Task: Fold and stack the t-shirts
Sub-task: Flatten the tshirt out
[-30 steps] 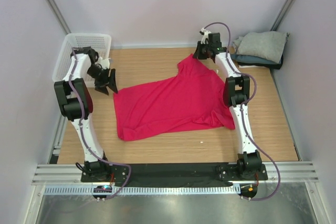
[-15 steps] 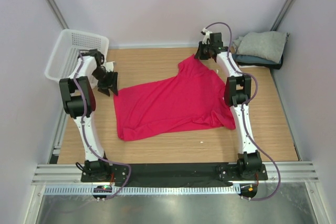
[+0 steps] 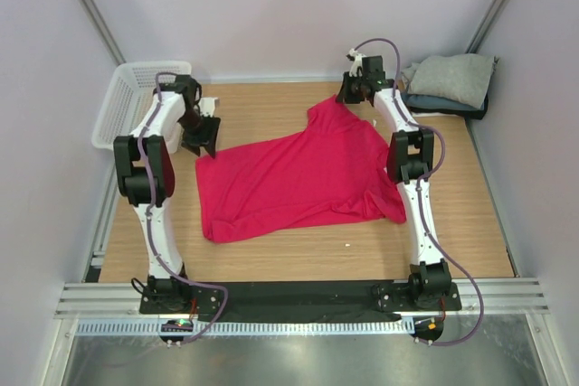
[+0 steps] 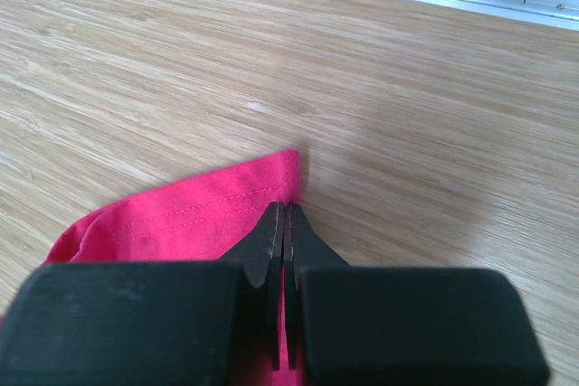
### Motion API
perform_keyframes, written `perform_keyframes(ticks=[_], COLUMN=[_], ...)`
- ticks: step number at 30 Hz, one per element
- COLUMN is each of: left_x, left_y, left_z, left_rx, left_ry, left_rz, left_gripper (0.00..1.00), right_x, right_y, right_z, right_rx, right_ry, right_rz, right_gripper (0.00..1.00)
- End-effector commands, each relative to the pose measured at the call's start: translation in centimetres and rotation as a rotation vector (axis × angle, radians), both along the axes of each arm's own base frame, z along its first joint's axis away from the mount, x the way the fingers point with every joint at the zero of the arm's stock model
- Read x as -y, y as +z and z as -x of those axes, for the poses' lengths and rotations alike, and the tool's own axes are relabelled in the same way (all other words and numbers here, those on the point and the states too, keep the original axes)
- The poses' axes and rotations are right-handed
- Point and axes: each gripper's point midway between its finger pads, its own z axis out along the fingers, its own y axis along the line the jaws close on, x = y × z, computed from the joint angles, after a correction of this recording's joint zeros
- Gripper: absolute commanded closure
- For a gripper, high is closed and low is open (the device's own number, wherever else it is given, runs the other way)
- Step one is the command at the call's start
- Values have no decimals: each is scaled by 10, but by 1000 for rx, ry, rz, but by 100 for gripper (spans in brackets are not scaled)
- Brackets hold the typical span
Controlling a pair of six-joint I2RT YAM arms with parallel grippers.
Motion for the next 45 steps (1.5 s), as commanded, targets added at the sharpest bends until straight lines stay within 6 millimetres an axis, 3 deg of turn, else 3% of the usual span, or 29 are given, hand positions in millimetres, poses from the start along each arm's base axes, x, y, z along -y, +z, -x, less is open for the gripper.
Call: perform_keyframes(ticks=[1, 12, 24, 32, 37, 38, 40, 45], left_x=[2, -36, -32, -29, -28, -27, -26, -23], left_y=[31, 16, -22, -32, -37, -36, -36, -33], left_z=[-21, -34, -30, -37, -35, -34, -34, -35], left_rx=[133, 147, 52, 39, 24, 24, 26, 32], left_ry=[-16, 34, 13, 8, 2, -2, -3, -7], left_rz=[-64, -312, -286, -276, -270, -265, -258, -245], left_gripper=[47, 48, 49, 51, 64, 73, 80, 90], right_x=[8, 22, 29, 32, 34, 33, 34, 35], right_y=[61, 62, 63, 62, 62, 62, 62, 64], right_z=[-4, -4, -3, -2, -2, -2, -2, -2], right_rx=[89, 82, 79, 77, 76, 76, 76, 78], right_ry=[-2, -14, -21, -20, -23, -22, -23, -27], right_rz=[0, 8, 11, 23, 25, 25, 25, 35], right_gripper=[99, 99, 99, 99, 99, 99, 99, 99])
